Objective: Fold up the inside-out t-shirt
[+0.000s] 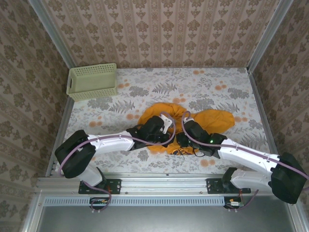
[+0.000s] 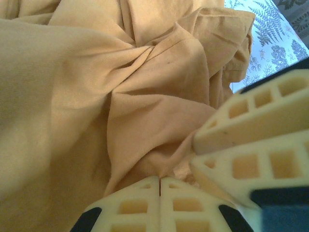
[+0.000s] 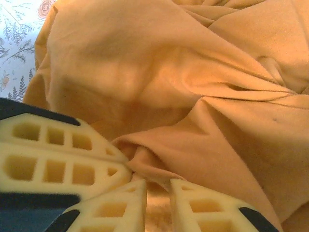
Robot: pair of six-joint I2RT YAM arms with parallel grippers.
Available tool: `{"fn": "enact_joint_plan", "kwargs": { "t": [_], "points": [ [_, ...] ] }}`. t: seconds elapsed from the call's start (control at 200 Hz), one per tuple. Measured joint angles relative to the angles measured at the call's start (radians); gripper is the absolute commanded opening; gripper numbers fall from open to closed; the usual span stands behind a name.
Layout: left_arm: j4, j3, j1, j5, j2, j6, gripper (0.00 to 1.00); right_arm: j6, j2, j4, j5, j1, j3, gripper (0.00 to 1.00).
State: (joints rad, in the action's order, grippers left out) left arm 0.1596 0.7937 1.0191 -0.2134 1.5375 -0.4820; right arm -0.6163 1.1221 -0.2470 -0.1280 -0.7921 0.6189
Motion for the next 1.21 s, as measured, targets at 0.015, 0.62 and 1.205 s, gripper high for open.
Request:
{"fn": "enact_joint_plan", "kwargs": {
  "t": [0.015, 0.62, 1.205],
  "points": [
    [0.0, -0.001, 0.0, 0.0, 0.0, -0.001, 0.0, 0.002, 0.0, 0.003, 0.002, 0.002, -0.002, 0.24],
    [0.049, -0.041, -0.046, -0.042, -0.011, -0.042, 0.0, 0.159, 0.057, 0.13, 0.118, 0.062, -0.083, 0.28],
    [0.051, -0.041, -0.052, -0.053, -0.026, -0.042, 0.0, 0.089, 0.097, 0.073, 0.052, 0.008, -0.064, 0.27]
  ]
}}
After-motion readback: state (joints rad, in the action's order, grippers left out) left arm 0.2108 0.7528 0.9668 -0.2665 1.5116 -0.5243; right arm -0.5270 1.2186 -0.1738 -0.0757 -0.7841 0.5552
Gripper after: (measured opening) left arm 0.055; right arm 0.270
